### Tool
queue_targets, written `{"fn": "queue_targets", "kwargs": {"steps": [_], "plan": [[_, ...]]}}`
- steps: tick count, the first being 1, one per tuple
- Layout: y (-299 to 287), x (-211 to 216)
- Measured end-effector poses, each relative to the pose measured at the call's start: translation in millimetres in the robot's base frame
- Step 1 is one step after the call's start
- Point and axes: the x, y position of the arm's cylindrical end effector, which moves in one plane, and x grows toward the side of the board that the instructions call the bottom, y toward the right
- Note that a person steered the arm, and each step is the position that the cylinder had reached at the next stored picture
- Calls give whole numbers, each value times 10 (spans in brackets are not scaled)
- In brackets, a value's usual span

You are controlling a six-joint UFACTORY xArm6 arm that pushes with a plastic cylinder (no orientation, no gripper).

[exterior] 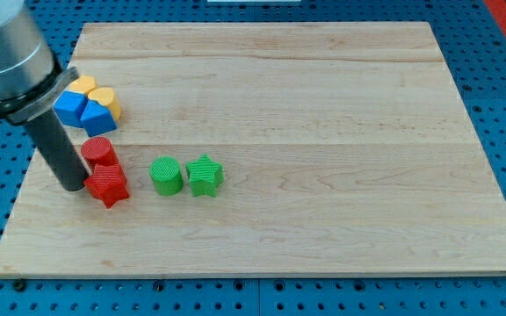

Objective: Slide the red star close to the left side of the green circle

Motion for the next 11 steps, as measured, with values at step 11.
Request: {"fn": "queue_targets", "kwargs": {"steps": [11], "plan": [[496, 222]]}}
